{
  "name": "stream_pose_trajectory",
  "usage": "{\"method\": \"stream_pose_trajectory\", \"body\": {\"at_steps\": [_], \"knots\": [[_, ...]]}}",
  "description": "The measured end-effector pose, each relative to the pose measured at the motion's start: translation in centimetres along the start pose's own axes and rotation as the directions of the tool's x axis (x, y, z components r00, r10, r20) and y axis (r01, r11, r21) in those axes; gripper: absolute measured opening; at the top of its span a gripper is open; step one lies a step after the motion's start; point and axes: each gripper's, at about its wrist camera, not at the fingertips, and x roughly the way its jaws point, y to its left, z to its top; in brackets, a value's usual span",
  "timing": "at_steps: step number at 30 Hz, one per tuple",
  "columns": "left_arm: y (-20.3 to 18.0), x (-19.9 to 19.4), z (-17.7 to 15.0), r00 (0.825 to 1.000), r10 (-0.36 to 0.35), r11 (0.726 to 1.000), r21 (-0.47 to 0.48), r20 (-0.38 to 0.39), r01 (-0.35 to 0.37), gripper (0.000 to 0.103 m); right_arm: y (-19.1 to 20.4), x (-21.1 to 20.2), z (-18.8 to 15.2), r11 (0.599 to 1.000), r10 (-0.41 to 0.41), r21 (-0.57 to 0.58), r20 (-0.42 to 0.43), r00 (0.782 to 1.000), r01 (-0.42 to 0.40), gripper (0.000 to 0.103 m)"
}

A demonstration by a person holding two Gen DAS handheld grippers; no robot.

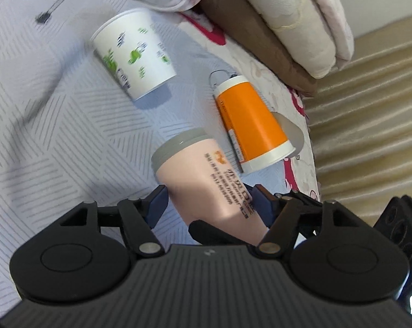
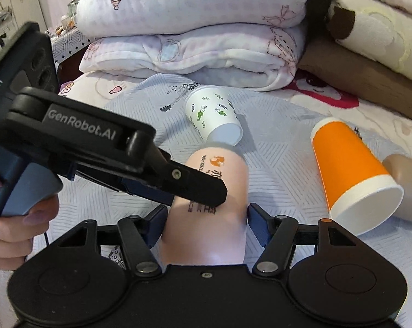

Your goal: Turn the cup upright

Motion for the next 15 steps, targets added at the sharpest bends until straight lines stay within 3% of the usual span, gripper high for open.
{"method": "stream_pose_trajectory", "body": {"at_steps": [7,13,15], "knots": [[0.9,1.6,-0.2,0.998,-0.004,0.998,-0.063,-0.065,0.0,0.071,-0.3,0.9,-0.2,1.0,-0.007,0.029,-0.024,1.0,0.008,0.068],[2.1,2.9,0.4,0.998,0.029,0.993,-0.117,-0.055,-0.035,0.073,-1.0,1.4,-0.6,0.998,0.018,0.062,-0.079,0.997,-0.014,0.068],[1.9,3.0,0.5,0.999,0.027,0.994,-0.102,-0.046,-0.032,0.069,-1.3,1.6,-0.6,0.996,0.05,0.079,-0.097,0.994,-0.043,0.068]]}}
